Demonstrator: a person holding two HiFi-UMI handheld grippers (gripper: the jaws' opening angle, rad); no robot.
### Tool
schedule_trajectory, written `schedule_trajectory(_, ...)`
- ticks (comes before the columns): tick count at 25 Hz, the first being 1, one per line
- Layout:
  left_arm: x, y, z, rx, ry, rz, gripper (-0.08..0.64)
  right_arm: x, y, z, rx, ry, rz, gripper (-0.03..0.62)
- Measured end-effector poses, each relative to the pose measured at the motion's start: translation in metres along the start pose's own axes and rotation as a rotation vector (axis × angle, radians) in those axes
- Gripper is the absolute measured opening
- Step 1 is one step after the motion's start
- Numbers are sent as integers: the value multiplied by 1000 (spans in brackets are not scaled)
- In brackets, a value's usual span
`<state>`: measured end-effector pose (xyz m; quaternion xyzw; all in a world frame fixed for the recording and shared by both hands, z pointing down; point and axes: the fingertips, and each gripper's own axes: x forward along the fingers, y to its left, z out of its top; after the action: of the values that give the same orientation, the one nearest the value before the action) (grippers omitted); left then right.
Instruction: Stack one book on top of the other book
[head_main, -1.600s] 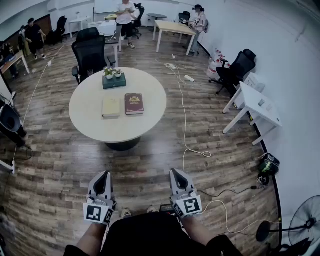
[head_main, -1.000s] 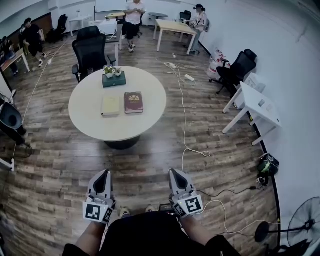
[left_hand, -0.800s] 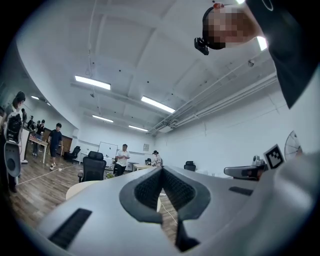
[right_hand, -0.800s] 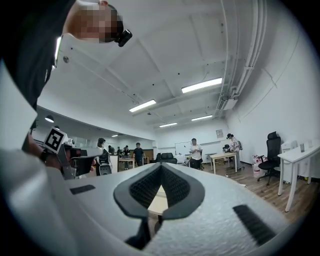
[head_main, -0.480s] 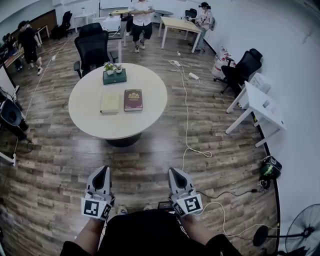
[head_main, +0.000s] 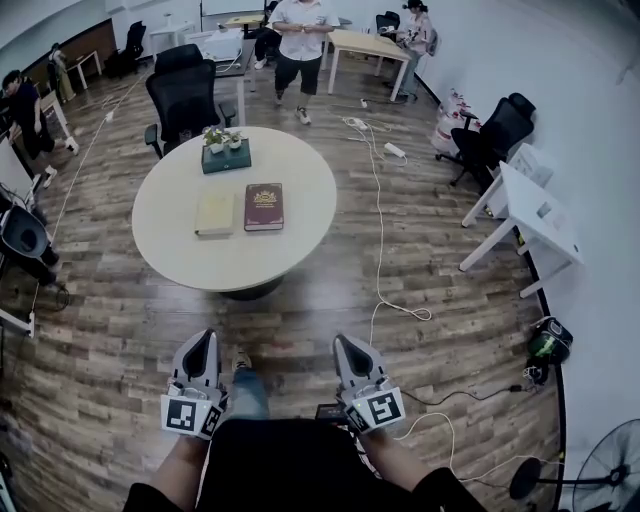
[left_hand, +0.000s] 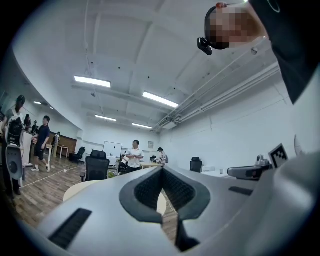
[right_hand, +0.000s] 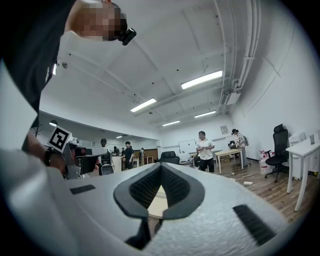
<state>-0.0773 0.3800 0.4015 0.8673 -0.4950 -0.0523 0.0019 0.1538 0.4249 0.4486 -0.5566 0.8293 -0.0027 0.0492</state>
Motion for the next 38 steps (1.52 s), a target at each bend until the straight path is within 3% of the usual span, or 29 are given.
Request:
schedule_trajectory(6, 87, 50, -24, -26, -5, -36, 6, 82, -33, -22, -9, 13, -29, 3)
schedule_trajectory(21, 380, 233, -38, -81, 15, -214, 6, 385, -120, -21, -73, 34, -173, 3)
schedule_trajectory(30, 460, 273, -59, -105, 40, -239, 5, 480, -148, -34, -92, 68, -171, 3)
schedule_trajectory(38, 490, 275, -81, -101, 92, -178, 5, 519, -173, -51, -55, 97, -88, 3)
